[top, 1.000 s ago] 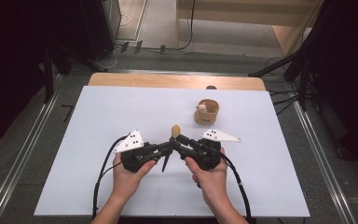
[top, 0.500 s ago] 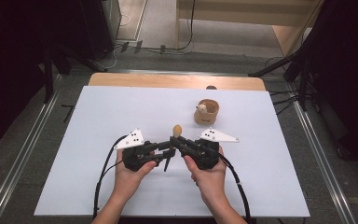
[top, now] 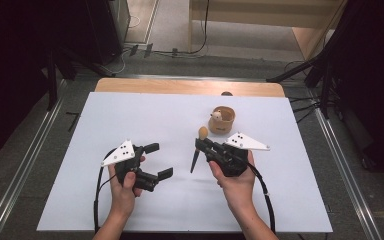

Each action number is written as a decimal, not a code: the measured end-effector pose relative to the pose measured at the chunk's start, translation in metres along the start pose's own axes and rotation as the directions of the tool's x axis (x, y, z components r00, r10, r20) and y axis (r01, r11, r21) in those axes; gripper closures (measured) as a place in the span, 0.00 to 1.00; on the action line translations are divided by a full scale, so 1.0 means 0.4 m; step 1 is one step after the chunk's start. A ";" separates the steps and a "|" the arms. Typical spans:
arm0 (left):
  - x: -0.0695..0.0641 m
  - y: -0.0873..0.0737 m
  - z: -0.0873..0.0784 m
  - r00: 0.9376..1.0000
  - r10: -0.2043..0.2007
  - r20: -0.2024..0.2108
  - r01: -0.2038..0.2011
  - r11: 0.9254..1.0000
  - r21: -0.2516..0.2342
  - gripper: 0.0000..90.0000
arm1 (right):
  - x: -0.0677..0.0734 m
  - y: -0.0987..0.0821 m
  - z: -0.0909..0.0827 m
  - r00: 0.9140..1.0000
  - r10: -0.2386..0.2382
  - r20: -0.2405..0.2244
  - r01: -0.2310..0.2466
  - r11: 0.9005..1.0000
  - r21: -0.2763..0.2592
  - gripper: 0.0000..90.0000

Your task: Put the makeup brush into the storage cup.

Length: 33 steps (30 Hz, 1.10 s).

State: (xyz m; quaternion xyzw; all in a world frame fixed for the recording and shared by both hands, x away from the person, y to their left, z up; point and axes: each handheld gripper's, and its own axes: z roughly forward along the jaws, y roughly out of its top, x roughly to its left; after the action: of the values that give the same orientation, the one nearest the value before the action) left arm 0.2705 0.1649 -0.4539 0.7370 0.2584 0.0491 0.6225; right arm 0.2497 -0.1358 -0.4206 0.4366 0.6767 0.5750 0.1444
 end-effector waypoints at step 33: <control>0.094 -0.082 -0.252 0.961 -0.002 -0.275 -0.006 1.000 -0.031 0.00 | -0.143 0.077 -0.070 0.991 -0.045 0.126 0.057 0.994 -0.090 0.89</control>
State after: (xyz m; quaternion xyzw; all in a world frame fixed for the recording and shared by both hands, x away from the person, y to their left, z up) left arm 0.2525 0.2743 -0.4722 0.7135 0.3409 0.1555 0.5920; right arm 0.2762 -0.1986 -0.4018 0.4466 0.6499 0.5739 0.2210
